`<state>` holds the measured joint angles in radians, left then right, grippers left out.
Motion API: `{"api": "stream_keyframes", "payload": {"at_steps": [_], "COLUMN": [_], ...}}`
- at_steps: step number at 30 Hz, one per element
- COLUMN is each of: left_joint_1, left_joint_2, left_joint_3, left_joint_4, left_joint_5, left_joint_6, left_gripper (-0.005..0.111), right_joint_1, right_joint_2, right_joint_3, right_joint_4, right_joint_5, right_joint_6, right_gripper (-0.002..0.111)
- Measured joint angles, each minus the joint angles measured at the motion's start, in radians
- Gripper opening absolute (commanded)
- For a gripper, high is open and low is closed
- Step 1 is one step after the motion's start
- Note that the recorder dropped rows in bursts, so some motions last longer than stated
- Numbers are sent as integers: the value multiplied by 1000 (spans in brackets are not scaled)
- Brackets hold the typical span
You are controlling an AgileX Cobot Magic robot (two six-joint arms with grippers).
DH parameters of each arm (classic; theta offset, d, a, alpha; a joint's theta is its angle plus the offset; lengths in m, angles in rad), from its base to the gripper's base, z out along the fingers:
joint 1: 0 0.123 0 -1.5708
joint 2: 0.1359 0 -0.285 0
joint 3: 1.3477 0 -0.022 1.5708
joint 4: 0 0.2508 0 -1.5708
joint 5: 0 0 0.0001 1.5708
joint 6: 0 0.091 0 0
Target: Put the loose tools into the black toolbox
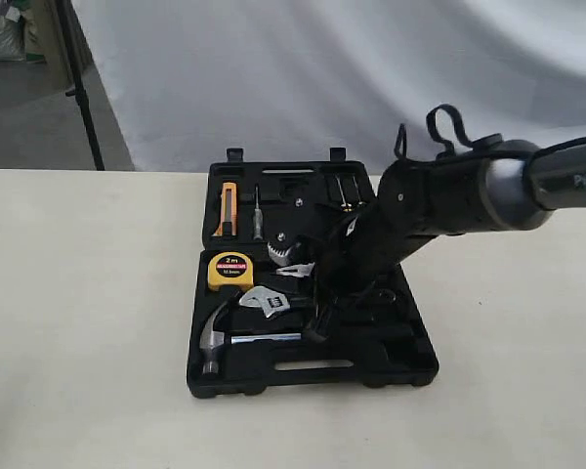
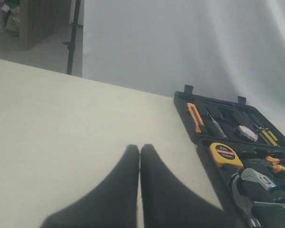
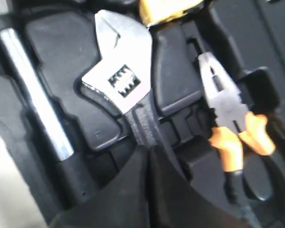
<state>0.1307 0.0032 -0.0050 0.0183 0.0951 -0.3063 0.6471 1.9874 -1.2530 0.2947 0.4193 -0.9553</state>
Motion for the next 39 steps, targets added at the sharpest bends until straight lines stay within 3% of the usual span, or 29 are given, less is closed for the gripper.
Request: {"api": "stream_keyframes", "payload": {"at_steps": [9,15,20,34,39], "left_joint_1": [0,0,0,0,0], "left_joint_2": [0,0,0,0,0], "left_joint_3": [0,0,0,0,0], "left_joint_4": [0,0,0,0,0], "left_joint_5": [0,0,0,0,0], "left_joint_6": [0,0,0,0,0], "left_gripper": [1,1,1,1,1], "right_joint_1": [0,-8,-5,2,-54], "right_joint_2": [-121,121,140,-49,-199], "right_joint_3": [0,-16,-38,-7,-63], "right_joint_4": [0,-28,-41,-72,-80], "right_joint_5": [20,62,81,162,186], "right_joint_6": [88,167,264,280,288], "right_gripper": [0,-1,-1,-1,-1]}}
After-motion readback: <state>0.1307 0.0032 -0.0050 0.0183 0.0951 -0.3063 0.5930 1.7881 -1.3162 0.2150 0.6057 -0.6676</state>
